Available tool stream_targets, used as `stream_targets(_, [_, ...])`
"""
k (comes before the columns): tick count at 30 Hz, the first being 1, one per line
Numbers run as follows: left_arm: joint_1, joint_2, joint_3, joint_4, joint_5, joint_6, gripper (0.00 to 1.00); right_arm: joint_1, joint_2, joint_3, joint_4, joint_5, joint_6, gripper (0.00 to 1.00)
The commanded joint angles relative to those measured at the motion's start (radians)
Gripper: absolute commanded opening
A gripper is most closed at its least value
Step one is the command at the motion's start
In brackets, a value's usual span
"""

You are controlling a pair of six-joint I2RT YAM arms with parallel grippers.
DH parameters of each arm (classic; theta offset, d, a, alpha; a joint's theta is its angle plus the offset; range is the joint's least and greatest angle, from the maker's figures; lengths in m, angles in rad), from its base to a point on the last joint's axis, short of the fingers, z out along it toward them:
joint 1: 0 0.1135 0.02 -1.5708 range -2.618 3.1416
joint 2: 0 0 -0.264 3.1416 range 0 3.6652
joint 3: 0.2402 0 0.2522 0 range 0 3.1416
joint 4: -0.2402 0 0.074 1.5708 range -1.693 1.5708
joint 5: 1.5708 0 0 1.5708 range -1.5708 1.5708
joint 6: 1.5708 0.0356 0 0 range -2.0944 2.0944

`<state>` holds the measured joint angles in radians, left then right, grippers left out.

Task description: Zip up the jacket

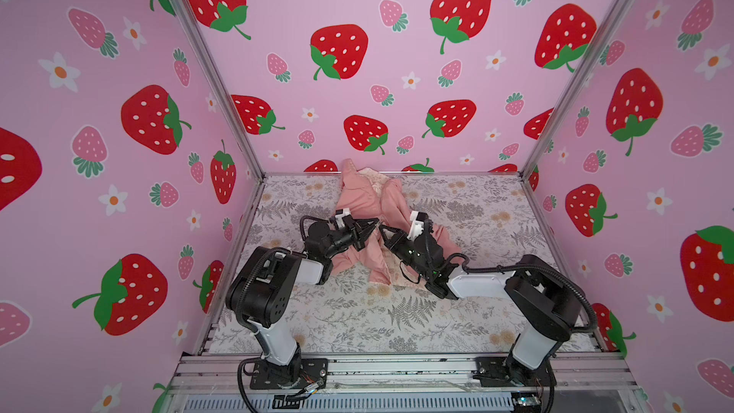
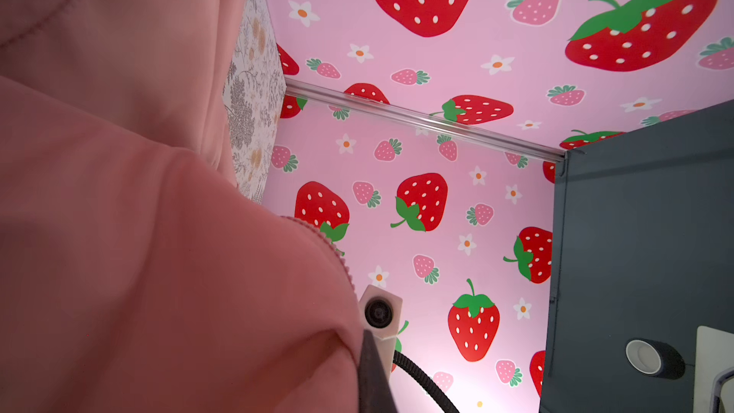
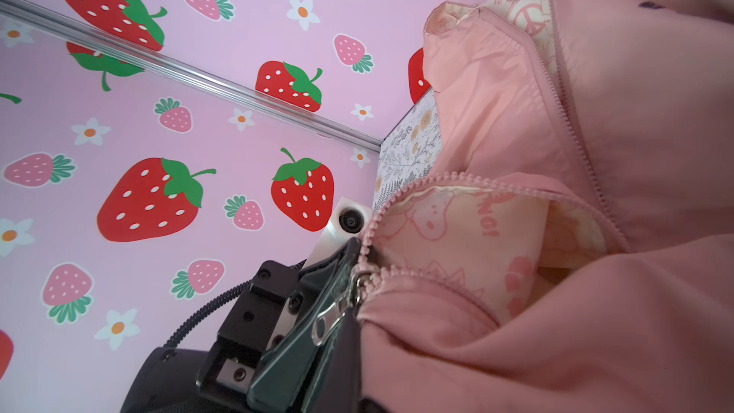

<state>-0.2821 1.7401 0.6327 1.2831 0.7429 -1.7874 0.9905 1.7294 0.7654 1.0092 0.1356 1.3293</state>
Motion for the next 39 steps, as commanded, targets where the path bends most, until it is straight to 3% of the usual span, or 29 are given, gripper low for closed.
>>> stream_targets(1, [0.029, -0.061, 0.159, 0.047, -0.181, 0.091, 0.00, 0.153, 0.026, -0.085, 0.053, -0.393, 0.037, 0.00])
stream_targets(7, [0.028, -0.134, 0.144, -0.038, -0.132, 0.227, 0.00, 0.144, -0.056, -0.092, 0.059, -0.375, -0.003, 0.00])
stream_targets(15, [0.028, -0.178, 0.132, -0.036, -0.147, 0.249, 0.00, 0.119, -0.106, -0.107, 0.070, -0.375, -0.015, 0.00])
stream_targets(26, [0.028, -0.230, 0.069, 0.014, -0.180, 0.351, 0.00, 0.080, -0.126, -0.188, 0.262, -0.407, 0.116, 0.00])
stream_targets(39, [0.028, -0.258, 0.023, -0.014, -0.189, 0.460, 0.00, 0.071, -0.149, -0.205, 0.336, -0.432, 0.201, 0.00])
